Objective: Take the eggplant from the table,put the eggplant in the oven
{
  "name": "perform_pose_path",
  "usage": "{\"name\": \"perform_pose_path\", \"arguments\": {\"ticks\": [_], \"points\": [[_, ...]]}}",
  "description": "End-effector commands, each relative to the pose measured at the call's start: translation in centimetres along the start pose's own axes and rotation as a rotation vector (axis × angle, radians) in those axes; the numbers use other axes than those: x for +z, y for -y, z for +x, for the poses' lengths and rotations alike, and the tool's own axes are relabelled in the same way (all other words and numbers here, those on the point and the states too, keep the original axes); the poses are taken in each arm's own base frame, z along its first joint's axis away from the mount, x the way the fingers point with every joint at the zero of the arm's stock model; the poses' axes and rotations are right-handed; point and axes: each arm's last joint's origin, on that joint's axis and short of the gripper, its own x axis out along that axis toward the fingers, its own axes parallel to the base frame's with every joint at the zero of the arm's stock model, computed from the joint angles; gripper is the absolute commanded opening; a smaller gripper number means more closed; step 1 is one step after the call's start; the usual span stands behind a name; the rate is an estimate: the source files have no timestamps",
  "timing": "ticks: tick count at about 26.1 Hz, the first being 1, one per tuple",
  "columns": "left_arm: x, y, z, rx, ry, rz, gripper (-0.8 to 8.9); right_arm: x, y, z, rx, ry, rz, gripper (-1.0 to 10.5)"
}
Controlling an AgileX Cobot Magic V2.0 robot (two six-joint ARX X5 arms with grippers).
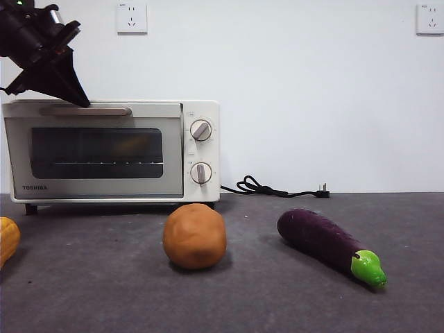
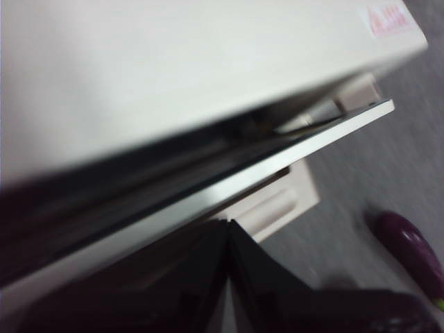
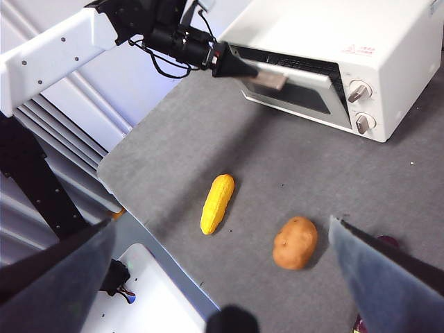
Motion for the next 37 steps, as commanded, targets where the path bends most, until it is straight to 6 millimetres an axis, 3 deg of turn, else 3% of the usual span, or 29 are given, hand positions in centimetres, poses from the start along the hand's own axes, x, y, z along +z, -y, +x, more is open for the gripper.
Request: {"name": "perform_pose_path", "arguments": {"ticks": [1, 12, 24, 30, 37], "points": [[-1.3, 0.0, 2.3, -0.006, -0.117, -0.026, -0.05, 0.1, -0.1, -0.1, 0.005, 0.009, -0.025, 5.7], [-2.4, 3.8, 4.1, -0.082, -0.288, -0.024, -0.05, 0.2, 0.1, 0.3, 0.004, 0.001, -0.035, 5.7], [-3.3, 7.3, 4.8, -0.159, -0.404, -0.002, -0.05, 0.3, 0.2, 0.3, 0.004, 0.006, -0.039, 5.7], [-2.6, 8.6, 2.8, -0.153, -0.311, 0.062, -0.05, 0.3, 0.2, 0.3, 0.004, 0.005, -0.037, 5.7], [-1.6, 10.4, -2.9, -0.112, -0.102, 0.14, -0.05, 0.2, 0.2, 0.3, 0.0, -0.001, -0.033, 5.7]]}}
